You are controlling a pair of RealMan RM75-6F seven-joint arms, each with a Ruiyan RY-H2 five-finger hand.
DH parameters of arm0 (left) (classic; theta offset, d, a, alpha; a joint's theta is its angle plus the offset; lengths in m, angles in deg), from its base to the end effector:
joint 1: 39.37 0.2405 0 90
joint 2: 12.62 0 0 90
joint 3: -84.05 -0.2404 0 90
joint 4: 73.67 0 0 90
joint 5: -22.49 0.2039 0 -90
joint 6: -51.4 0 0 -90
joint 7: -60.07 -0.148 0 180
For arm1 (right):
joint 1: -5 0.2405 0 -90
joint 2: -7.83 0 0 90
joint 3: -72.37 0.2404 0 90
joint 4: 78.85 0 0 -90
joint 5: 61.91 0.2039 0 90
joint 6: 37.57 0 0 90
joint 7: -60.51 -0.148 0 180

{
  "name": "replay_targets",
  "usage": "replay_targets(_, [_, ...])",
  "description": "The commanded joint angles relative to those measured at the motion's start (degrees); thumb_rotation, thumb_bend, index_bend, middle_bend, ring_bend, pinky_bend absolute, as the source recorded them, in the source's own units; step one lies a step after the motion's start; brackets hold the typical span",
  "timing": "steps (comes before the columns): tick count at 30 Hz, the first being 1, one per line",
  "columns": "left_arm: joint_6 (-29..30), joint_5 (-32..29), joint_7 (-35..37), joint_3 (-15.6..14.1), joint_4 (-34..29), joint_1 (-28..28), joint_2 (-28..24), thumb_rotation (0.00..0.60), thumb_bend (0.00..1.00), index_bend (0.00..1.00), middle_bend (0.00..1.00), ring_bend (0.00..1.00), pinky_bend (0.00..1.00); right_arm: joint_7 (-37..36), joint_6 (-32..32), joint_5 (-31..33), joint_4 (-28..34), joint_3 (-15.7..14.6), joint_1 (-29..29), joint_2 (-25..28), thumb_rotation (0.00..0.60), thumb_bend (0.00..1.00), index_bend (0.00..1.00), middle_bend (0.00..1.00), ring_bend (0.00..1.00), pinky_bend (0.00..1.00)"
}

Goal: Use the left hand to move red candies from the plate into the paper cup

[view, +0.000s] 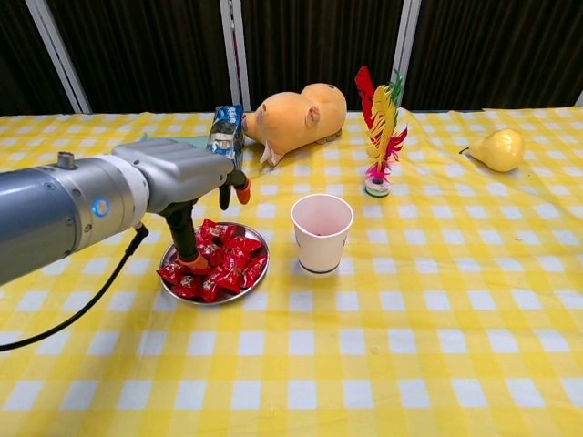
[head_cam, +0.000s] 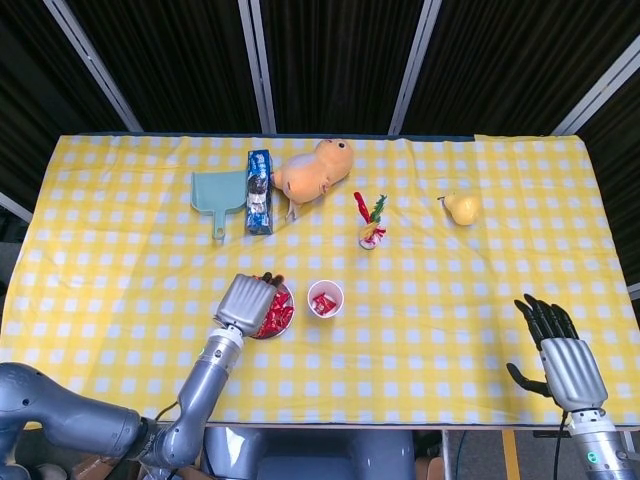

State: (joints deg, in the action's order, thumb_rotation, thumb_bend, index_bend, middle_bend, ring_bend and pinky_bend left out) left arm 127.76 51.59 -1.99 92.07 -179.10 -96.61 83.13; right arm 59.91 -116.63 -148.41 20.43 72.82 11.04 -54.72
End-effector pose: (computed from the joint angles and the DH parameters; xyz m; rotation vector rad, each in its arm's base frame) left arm -0.0576 0.2856 -0.0394 -1.9428 -0.7742 -0.5525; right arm -0.2765 -0.1769 0.1347 1.4625 -1.0775 0.9108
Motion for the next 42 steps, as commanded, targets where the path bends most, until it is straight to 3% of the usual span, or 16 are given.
replay_targets(1, [-0.92,-0.31,1.32,-0.91,1.72,0.89,0.79,0.6,0.2,0.22,0.26,0.81,0.91,-0.02,0.08,0.03,0.02,0.01,0.03,0.01,0.6,0.34,0.0,0.0,0.0,0.0])
replay_targets(16, [-3.65,-1.63,1.47,-1.2,9.86,0.97,6.17,0.6,0.2,0.23,0.27,0.81,0.91,-0.67,0.34,0.1,0.05,0.04,0.14,0.21,0.6,0.34,0.0,0.0,0.0,0.0])
replay_targets(21, [-4.31,-2.15,0.87,-1.29,12.1,0.87,7.9,0.6,0.23,0.32,0.35,0.81,0.91,-0.67,0.39,0.14,0.08,0.04,0.15,0.25,0.6,0.34,0.0,0.0,0.0,0.0])
replay_targets(26, [-4.77,-2.18,0.36,-1.66,13.89,0.98,9.19,0.6,0.36,0.44,0.5,0.82,0.91,-0.83,0.46,0.17,0.07,0.08,0.21,0.28,0.6,0.34,0.0,0.0,0.0,0.0])
replay_targets(31, [-4.67,-0.88,0.86,-1.91,15.13,1.39,9.88,0.6,0.43,0.51,0.6,0.83,0.92,-0.87,0.52,0.21,0.04,0.09,0.23,0.27,0.6,0.34,0.0,0.0,0.0,0.0])
replay_targets(42, [-2.85,2.06,0.98,-0.33,13.26,2.14,7.19,0.6,0.44,0.53,0.64,0.84,0.92,-0.92,0.62,0.34,0.29,0.05,0.21,0.37,0.6,0.34,0.0,0.0,0.0,0.0])
